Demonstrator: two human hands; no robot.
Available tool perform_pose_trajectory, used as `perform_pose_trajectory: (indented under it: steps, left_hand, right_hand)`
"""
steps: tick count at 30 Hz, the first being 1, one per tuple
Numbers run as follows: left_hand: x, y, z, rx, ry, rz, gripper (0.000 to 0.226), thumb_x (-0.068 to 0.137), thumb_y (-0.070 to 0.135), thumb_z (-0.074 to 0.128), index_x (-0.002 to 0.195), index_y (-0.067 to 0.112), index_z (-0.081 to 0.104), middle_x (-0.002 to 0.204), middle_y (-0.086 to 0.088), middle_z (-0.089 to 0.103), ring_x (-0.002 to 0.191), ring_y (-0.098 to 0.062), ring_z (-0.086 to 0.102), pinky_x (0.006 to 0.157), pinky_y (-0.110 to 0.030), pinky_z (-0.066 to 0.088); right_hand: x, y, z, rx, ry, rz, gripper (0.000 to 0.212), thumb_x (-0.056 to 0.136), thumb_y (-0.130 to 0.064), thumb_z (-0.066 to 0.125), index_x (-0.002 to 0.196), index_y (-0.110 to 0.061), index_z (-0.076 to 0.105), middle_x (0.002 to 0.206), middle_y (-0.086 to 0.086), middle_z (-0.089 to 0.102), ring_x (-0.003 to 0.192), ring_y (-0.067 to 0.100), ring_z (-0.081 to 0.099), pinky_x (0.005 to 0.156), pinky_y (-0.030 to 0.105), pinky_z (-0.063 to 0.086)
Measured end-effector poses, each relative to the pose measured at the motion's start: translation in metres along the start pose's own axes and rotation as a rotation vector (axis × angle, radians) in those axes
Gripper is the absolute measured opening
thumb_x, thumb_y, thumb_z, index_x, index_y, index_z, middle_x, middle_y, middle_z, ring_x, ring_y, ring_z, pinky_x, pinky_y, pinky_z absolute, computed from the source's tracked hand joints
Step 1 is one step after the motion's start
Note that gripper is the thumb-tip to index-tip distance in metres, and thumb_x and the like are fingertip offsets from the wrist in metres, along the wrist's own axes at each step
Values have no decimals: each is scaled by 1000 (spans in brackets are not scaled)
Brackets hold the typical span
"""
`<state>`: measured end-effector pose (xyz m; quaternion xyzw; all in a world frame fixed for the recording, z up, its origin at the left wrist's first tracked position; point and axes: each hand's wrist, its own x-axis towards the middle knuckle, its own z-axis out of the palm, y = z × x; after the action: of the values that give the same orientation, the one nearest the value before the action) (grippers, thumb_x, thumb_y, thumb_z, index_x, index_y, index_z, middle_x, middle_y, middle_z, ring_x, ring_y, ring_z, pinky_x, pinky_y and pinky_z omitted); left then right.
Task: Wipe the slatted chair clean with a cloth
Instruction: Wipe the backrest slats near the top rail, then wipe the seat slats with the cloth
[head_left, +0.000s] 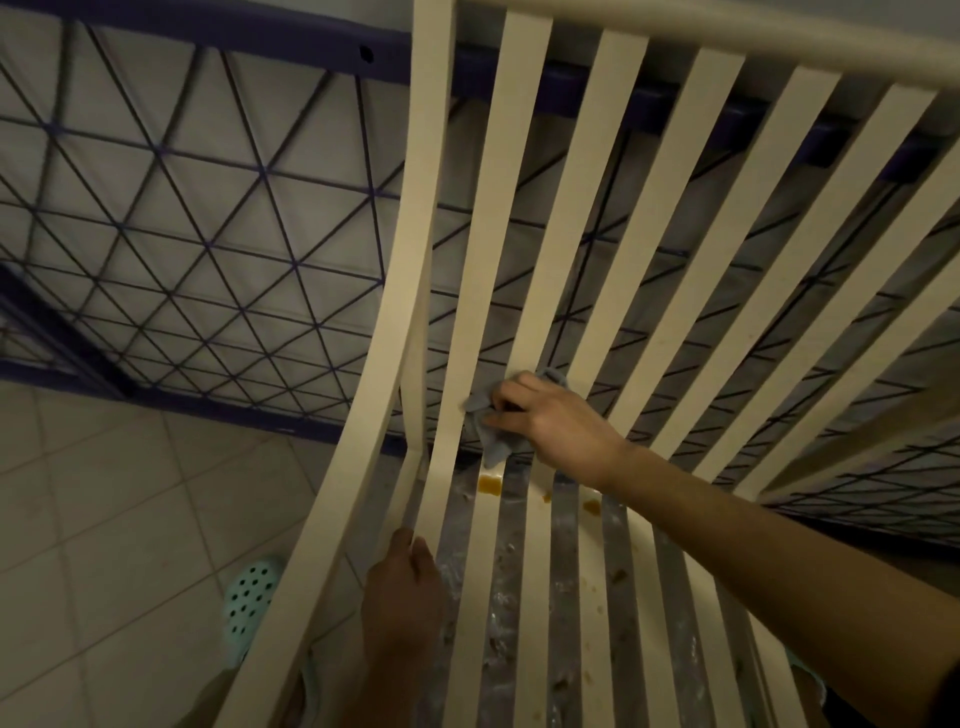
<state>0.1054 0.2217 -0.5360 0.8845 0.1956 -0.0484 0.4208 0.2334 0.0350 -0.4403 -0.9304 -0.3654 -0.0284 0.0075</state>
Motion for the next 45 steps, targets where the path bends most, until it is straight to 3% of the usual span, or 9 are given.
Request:
perform_pose_trajectory:
  steps: [6,13,17,23,27,34,36,39,45]
  left_hand:
    - [1,-3,2,4,11,18,21,101,20,39,92,11,56,61,0,48,56,-17,50,51,-29,32]
    - [1,-4,2,-9,15,17,29,101,20,40,104,-3,57,56,3,38,50,-16,41,45,-25,25]
    - [0,-3,1,-7,17,15,27,101,22,39,102,4,59,59,5,45,53,-9,48,45,-21,26]
    - [0,-2,0,-7,5,2,27,101,22,39,108,5,59,60,3,49,54,-12,51,45,-24,29]
    - [-2,0,1,-23,8,1,29,101,21,39,117,6,58,64,7,48,58,-12,52,49,-26,35]
    - [-3,0,0,-1,2,7,29,101,22,39,113,4,60,62,10,45,56,-2,46,48,-23,34]
    - [-2,-1,0,3,-2,-1,29,101,22,39,113,5,59,62,10,46,56,-3,47,47,-21,34]
    - [-1,-2,0,-1,0,2,27,101,22,40,109,5,60,61,3,50,55,-10,51,47,-24,36]
    - [-2,-3,2,3,5,-12,29,101,22,39,112,4,60,61,0,53,54,-13,53,45,-23,30]
  right_hand:
    - [-3,-11,20,62,-48,7,39,66,-8,79,105,-10,72,101,8,61,100,30,57,64,37,51]
    - [-6,-25,46,130,-142,93,37,76,-9,71,113,-12,70,111,6,57,113,27,49,80,39,46]
    - [-8,-34,58,211,-128,156,38,77,-4,69,114,-14,70,112,6,57,114,26,48,87,39,46]
    - [-12,-54,81,364,-70,373,40,72,4,72,109,-11,73,108,10,62,110,32,52,91,44,48]
    - [-9,-66,86,453,-113,499,36,83,1,65,116,-11,69,120,9,57,119,26,45,102,31,38]
    - [-4,-81,84,637,-47,763,30,83,7,53,102,-8,69,116,11,52,113,26,48,94,32,45]
    - [-2,-87,84,615,-11,797,22,90,-2,51,100,-10,69,116,8,51,113,26,48,94,33,46]
    - [1,-94,83,579,-6,837,24,98,-19,44,111,-14,64,119,6,46,115,26,44,96,42,46]
    - [-2,-99,83,550,-70,854,30,95,-4,46,121,-13,56,128,9,43,120,30,40,97,40,46]
